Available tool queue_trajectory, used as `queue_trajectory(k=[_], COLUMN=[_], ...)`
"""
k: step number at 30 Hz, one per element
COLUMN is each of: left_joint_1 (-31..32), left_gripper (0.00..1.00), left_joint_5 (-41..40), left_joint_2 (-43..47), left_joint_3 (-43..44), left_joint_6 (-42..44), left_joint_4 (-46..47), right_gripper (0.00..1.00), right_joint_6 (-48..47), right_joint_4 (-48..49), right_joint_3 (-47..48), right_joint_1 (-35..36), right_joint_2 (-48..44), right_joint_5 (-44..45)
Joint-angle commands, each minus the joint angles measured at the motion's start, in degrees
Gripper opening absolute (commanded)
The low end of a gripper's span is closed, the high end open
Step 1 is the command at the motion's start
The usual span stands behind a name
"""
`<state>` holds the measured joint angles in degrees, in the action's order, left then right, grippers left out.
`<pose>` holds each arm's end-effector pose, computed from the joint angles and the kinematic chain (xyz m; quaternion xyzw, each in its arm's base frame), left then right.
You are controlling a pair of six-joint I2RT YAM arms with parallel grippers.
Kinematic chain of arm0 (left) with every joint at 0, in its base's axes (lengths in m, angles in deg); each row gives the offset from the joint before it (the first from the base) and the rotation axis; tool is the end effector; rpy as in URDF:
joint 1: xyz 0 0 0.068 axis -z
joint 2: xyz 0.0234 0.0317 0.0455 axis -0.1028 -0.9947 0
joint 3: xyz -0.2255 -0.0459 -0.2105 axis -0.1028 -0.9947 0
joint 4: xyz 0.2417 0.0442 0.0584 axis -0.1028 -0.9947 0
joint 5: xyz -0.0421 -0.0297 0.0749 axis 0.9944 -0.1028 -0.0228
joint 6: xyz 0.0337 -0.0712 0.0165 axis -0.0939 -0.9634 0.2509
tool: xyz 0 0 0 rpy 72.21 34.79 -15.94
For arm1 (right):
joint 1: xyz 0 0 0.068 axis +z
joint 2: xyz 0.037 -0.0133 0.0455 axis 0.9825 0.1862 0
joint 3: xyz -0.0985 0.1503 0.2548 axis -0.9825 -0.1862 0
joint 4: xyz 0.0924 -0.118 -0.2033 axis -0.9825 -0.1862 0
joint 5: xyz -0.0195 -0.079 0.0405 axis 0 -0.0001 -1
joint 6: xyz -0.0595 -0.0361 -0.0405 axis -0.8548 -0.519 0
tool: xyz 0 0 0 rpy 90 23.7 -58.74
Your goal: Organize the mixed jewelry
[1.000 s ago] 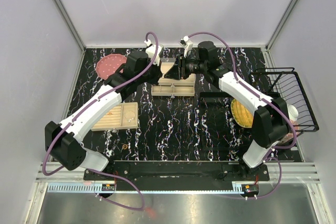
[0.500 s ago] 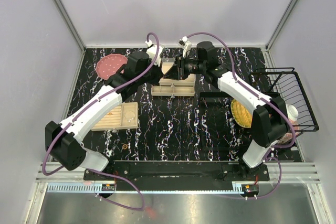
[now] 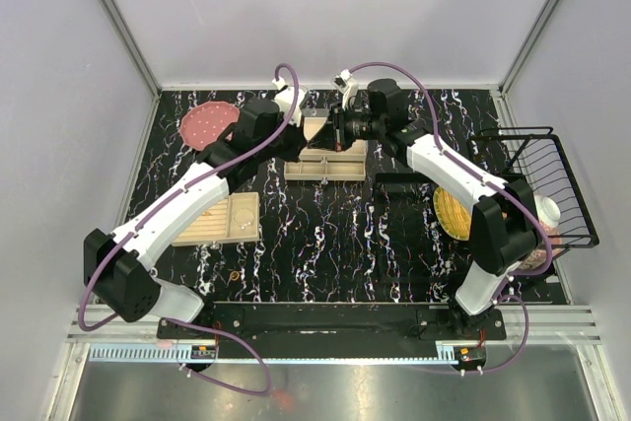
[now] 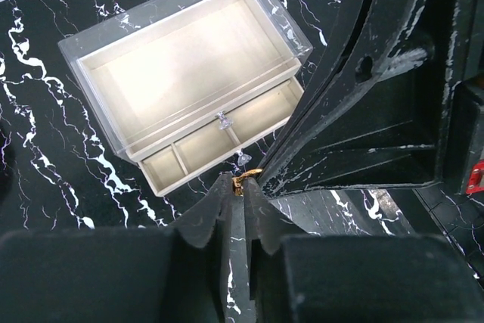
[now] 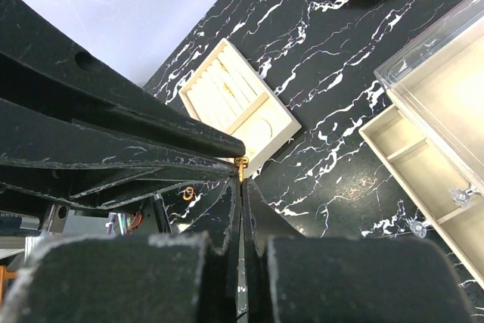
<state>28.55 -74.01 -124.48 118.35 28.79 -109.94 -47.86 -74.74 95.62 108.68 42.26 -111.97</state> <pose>0.2786 -0.1933 0.3806 0.2165 0.8264 -0.1897 0.4839 0.3495 0.2510 0.3535 -0.2770 0.7467 0.4867 0.3589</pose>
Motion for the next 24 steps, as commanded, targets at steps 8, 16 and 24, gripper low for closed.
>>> queue_trajectory(k=[8,16,24], left_joint_1=[-2.81,-9.58,-11.78], left_gripper=[0.54,0.59,0.6], left_joint_5=[7.14,40.41,55.4], left_joint_2=[10.54,12.22,10.82], left_joint_3=[-2.8,-0.87,-1.93], left_joint_6=[3.07,9.05,10.99], left_joint_4=[4.6,-0.23,1.87], right_gripper=[0.0,0.0,0.0], right_joint_6=[-7.36,-15.18,-15.02], right_joint_4=[-2.22,-11.09,-13.93], right_joint_3=[-0.5,1.87,3.89], right_joint_1=[0.65,0.74,0.74], right_joint_2=[-7.24,-11.02,-12.43], right_joint_5=[2.07,-8.71,-17.52])
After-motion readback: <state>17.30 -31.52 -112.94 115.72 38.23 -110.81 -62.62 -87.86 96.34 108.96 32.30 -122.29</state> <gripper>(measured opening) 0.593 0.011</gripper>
